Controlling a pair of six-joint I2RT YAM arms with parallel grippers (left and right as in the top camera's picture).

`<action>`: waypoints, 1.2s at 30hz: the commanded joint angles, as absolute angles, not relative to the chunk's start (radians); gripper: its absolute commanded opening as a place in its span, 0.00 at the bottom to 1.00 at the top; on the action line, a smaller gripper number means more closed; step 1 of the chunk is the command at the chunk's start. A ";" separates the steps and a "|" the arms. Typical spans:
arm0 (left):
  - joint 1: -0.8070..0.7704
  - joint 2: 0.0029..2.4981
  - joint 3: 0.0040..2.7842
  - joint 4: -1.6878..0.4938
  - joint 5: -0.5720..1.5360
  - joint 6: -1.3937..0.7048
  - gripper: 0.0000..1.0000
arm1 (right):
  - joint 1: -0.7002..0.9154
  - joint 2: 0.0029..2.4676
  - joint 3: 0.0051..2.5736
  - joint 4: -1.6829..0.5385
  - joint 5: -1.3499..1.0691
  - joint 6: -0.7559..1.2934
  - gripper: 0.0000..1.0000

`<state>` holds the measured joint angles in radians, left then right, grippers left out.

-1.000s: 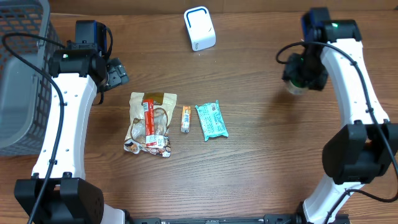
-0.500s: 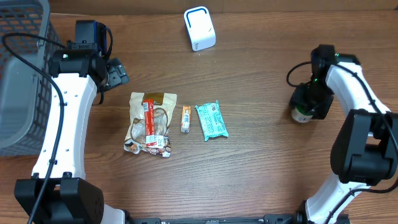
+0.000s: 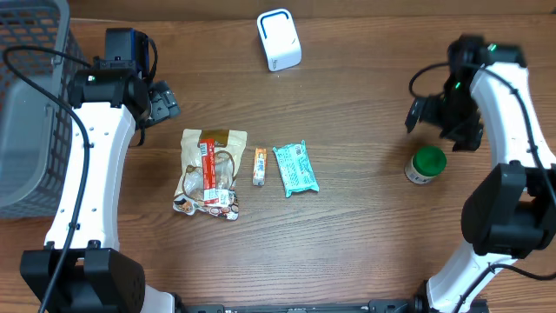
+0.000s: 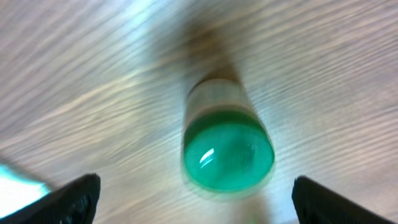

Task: Scan the item barcode
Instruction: 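Move the right gripper to the teal pack and grasp it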

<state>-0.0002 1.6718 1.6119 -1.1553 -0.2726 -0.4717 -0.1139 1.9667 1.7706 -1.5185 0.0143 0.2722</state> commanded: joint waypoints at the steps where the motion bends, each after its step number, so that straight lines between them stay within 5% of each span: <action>1: 0.000 1.663 1.623 -1.155 -0.269 -0.476 1.00 | -0.081 1.950 1.951 -1.608 -0.140 0.218 0.98; 5: 0.000 1.663 1.623 -1.155 -0.269 -0.476 1.00 | -0.033 1.942 1.969 -1.615 -0.300 0.113 0.87; 9: 0.000 1.663 1.623 -1.155 -0.269 -0.476 1.00 | 0.060 1.942 1.913 -1.602 -0.324 0.095 0.40; 10: 0.000 1.663 1.623 -1.155 -0.269 -0.476 1.00 | 0.080 1.942 1.898 -1.596 -0.324 0.096 0.37; 16: 0.000 1.663 1.623 -1.155 -0.269 -0.476 1.00 | 0.214 1.942 1.761 -1.528 -0.324 0.104 0.45; 36: 0.000 1.663 1.623 -1.155 -0.269 -0.476 1.00 | 0.464 1.942 1.230 -0.879 -0.202 0.244 0.46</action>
<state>-0.0002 1.6718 1.6119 -1.1557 -0.2726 -0.4717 0.4606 1.9568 1.2510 -0.8837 -0.2947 0.2287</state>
